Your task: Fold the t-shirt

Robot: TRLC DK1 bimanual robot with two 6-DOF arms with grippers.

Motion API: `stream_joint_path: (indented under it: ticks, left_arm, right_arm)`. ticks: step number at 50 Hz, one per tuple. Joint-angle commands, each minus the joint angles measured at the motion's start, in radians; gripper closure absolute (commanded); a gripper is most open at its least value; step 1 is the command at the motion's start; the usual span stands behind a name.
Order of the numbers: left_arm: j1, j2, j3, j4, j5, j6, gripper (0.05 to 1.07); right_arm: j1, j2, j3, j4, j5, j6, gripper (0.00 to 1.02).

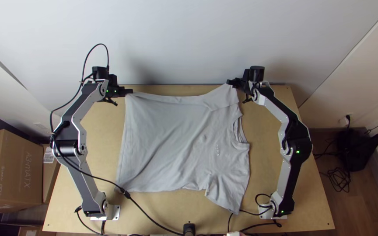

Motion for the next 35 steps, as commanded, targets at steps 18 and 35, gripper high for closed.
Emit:
stream_joint_path:
  ticks: [18, 35]
  left_arm:
    - [0.012, 0.152, 0.359, -0.324, 0.017, -0.065, 1.05]
    - [0.032, 0.063, 0.238, -0.430, 0.048, -0.072, 1.05]
  right_arm:
    - [-0.023, 0.223, 0.495, -0.423, 0.003, 0.061, 1.00]
    - [-0.014, 0.094, 0.347, -0.535, 0.005, 0.055, 1.00]
